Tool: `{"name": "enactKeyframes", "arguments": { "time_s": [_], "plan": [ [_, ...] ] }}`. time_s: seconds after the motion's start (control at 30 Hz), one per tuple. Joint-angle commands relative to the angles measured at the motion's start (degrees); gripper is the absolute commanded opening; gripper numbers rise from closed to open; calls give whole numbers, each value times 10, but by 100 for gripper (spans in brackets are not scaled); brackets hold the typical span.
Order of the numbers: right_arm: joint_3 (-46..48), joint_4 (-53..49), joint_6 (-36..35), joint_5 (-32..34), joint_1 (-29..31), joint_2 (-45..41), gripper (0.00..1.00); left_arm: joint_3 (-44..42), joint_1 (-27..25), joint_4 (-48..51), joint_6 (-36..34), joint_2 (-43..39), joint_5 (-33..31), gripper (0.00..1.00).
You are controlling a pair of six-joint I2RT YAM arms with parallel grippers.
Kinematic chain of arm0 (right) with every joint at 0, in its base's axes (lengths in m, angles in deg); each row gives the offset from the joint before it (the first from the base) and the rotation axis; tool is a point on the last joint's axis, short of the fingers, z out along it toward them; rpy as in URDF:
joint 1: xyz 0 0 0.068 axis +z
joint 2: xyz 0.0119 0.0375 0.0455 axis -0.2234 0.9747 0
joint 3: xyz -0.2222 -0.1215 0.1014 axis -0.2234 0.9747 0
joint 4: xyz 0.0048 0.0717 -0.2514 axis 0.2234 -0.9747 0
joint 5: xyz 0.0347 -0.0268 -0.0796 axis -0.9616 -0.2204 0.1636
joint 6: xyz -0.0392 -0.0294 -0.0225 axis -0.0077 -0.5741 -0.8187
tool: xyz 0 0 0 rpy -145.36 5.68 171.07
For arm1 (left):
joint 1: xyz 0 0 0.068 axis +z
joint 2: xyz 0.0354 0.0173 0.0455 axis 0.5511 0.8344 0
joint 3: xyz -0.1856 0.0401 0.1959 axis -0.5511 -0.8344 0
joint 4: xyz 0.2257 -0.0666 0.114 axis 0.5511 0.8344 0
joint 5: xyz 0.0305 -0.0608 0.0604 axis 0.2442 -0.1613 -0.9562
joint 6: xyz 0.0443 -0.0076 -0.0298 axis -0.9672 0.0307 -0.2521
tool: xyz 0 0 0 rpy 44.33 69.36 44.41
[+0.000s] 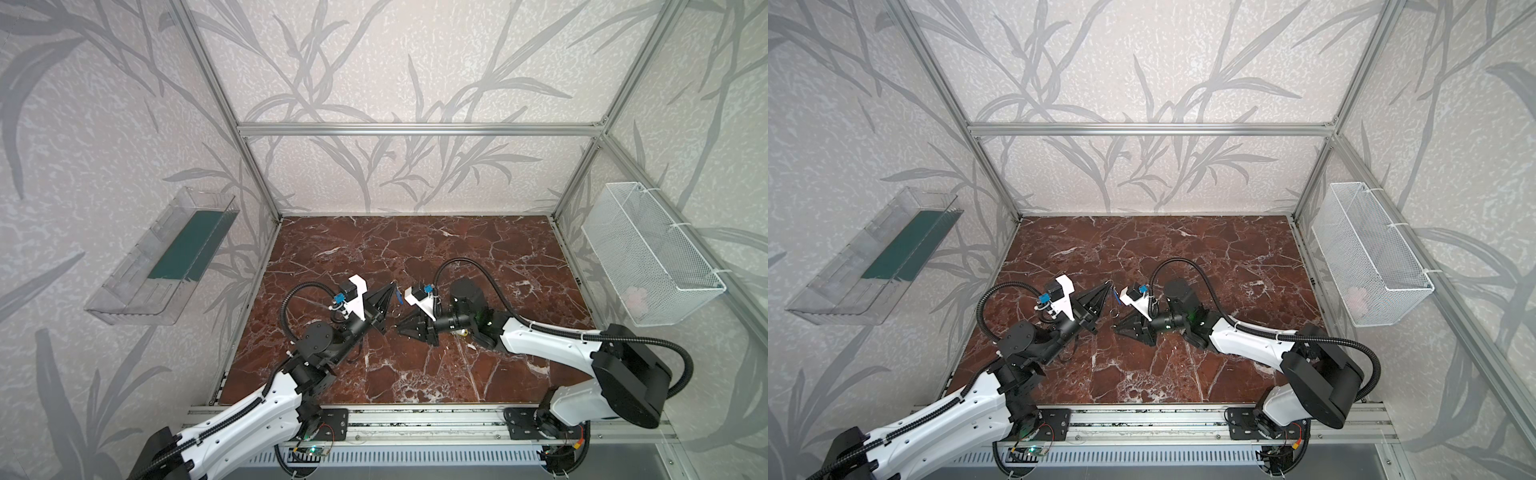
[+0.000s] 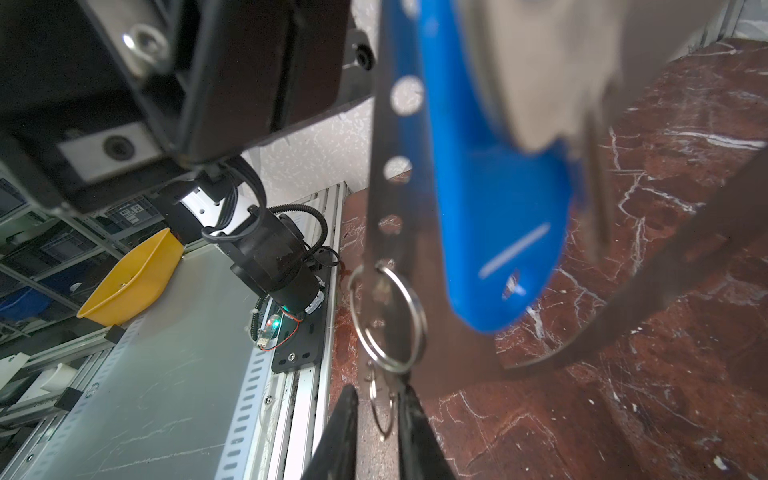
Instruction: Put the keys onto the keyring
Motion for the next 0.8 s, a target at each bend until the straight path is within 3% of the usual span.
{"name": "enactKeyframes", "arguments": {
  "time_s": [0.0, 0.23, 0.77],
  "plan": [
    [-8, 30, 10, -21, 4, 10, 17, -1, 0, -35, 4, -3, -6, 0],
    [0, 30, 9, -16, 4, 3, 1, -9, 0, -35, 4, -14, -12, 0],
    [-13, -89, 38, 87, 3, -36, 0, -49, 0, -33, -31, -85, -45, 0]
  ]
}}
